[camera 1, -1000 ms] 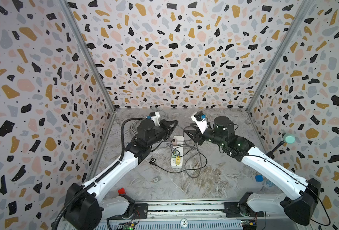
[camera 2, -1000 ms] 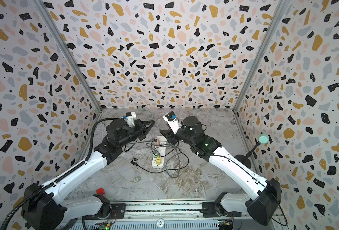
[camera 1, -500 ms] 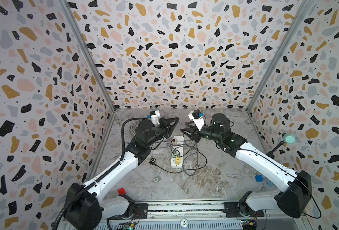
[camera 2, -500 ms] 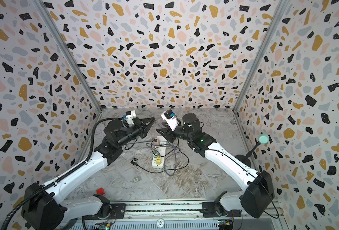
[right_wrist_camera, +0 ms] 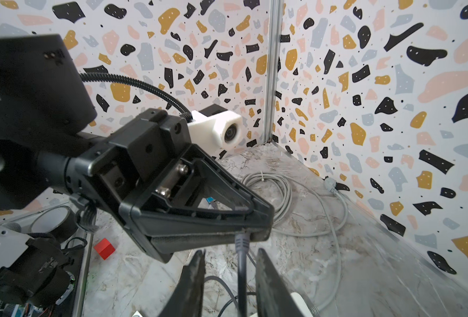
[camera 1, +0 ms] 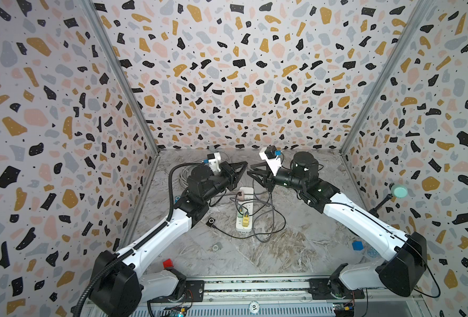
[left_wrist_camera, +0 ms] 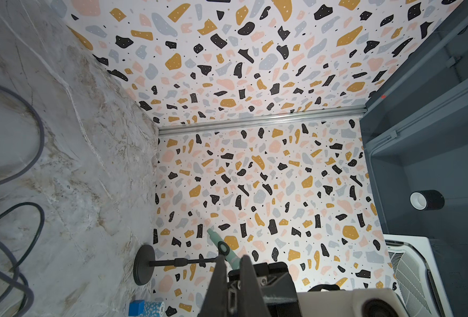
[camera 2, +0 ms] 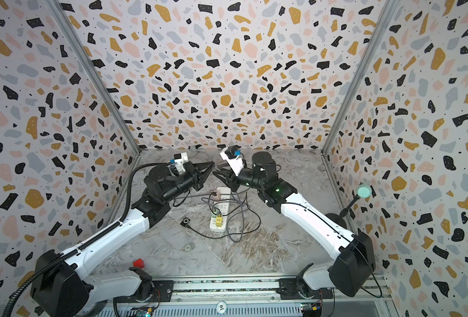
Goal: Charge mp3
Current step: Pick up the charging cable from the center of the board.
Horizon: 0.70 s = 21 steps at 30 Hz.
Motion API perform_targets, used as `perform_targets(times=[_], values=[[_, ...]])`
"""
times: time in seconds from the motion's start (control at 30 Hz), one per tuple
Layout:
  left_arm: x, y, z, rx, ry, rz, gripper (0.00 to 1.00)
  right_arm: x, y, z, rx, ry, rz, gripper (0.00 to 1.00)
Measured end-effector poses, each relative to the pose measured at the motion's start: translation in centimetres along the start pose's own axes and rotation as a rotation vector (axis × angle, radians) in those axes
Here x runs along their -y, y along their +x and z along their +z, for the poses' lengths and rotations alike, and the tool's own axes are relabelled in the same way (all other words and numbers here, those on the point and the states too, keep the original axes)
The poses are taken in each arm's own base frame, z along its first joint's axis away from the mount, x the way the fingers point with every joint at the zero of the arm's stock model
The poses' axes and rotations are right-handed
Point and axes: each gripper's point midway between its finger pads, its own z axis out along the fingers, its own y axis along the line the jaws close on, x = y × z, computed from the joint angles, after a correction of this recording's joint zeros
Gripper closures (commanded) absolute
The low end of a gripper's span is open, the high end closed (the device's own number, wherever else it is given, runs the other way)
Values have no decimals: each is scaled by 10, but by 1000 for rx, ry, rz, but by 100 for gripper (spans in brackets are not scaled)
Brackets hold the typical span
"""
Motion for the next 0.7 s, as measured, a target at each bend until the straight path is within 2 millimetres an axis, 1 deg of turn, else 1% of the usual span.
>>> perform_targets(times=[0.17,0.43,0.57,0.7], values=[[-1,0,1,0,2,-3,100,2,2,4,1,-11,8,74],[3,-1,1,1,17,-6,100,9,13,10,-24,-9,34,78],[3,0,1,-1,17,-9,100,9,13,11,-21,-9,38,77],[1,1,1,-3,16,-14,100,9,12,11,-18,-10,41,73]])
